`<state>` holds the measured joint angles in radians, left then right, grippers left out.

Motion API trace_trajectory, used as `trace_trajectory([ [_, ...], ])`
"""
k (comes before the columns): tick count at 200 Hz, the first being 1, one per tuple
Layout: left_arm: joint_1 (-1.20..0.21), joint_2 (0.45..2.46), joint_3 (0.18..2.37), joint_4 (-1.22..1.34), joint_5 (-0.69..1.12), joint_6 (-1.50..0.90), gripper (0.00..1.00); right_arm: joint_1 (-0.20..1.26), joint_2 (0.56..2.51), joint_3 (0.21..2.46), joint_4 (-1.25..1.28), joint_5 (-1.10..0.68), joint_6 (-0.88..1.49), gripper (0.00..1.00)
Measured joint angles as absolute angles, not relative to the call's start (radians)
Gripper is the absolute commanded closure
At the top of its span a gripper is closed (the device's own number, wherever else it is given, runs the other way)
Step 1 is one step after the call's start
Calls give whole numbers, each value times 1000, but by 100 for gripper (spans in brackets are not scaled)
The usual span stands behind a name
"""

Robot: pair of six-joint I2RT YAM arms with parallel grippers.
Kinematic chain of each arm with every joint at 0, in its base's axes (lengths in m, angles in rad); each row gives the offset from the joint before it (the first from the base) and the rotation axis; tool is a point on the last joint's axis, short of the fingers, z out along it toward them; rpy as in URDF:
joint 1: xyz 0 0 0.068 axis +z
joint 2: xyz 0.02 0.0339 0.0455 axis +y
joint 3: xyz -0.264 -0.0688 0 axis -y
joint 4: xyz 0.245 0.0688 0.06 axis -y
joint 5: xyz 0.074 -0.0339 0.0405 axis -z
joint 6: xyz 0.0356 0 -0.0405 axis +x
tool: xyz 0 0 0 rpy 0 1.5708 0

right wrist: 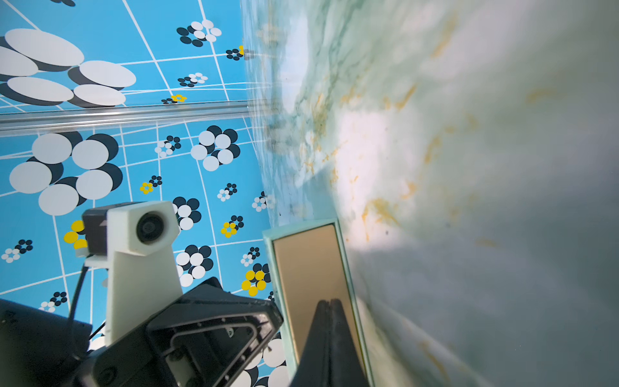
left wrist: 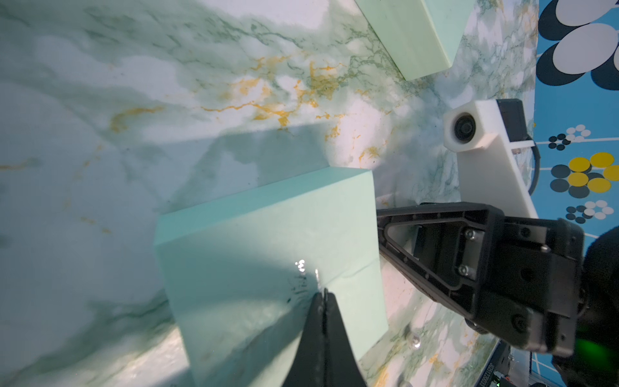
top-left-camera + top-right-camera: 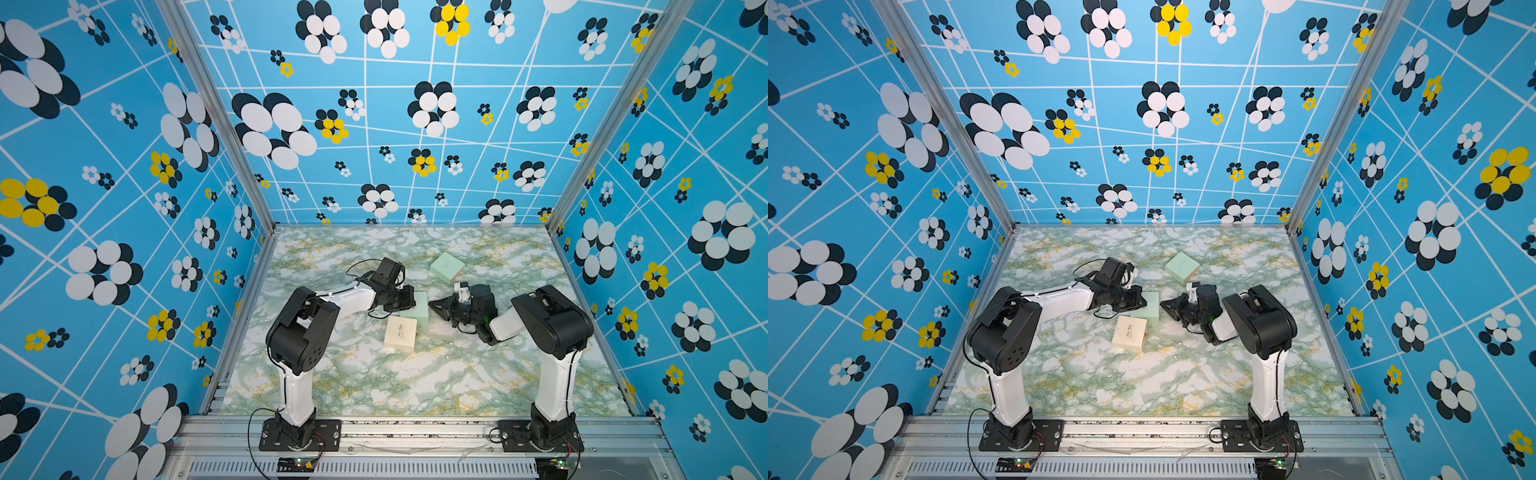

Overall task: Take out the earrings from the drawer-style jewelry box
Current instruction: Open the drawer in the jewelry box.

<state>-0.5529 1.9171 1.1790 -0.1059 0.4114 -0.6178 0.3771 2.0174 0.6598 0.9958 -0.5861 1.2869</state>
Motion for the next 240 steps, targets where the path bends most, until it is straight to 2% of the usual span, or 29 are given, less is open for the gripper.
trace_trajectory([
  [38,-552,1917,1172,-97,417,-618,100,377,1990,651,938,-581,1251,100],
  [85,-552,1917,1168,-90,427,-618,100,382,1879,659,688,-536,1121,100],
  [158,-552,1917,1159,-72,438,-622,100,430,1740,773,219,-347,879,100],
  [240,-550,1917,1156,-64,442,-622,100,445,1647,815,-67,-124,742,100],
])
